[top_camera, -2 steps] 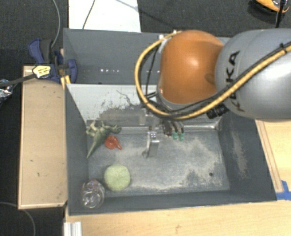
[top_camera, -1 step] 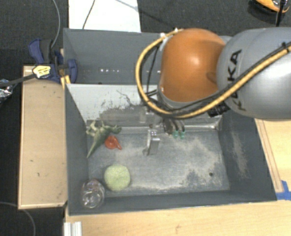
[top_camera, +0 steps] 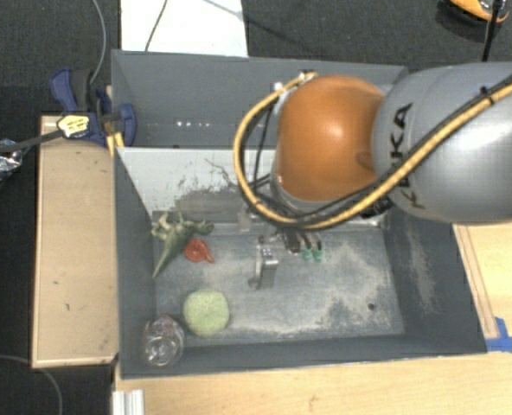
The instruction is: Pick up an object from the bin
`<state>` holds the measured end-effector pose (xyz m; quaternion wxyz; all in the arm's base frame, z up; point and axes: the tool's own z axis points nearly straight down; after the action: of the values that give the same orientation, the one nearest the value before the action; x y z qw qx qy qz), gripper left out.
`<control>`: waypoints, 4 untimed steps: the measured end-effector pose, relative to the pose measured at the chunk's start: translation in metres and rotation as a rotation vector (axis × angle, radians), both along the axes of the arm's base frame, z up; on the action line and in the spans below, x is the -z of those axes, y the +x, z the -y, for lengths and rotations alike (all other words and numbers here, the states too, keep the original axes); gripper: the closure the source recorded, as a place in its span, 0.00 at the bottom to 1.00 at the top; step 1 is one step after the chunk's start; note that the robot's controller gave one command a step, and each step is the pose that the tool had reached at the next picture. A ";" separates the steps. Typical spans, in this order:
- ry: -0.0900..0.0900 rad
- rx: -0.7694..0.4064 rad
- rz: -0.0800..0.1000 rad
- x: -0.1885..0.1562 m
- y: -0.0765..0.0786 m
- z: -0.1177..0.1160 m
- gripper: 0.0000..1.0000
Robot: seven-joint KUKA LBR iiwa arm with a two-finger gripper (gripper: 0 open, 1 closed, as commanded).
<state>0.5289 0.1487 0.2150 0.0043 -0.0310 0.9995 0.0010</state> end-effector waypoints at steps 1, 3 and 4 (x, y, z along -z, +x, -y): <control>0.000 -0.056 0.000 0.051 -0.018 -0.028 0.00; -0.003 -0.115 -0.004 0.126 -0.049 -0.034 0.00; 0.000 -0.435 0.009 0.143 -0.031 -0.052 1.00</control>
Offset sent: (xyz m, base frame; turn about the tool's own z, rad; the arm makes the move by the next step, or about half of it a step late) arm -0.0501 0.0172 -0.1152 -0.1018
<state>0.4978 0.2005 0.0722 0.0082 -0.2458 0.9693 0.0019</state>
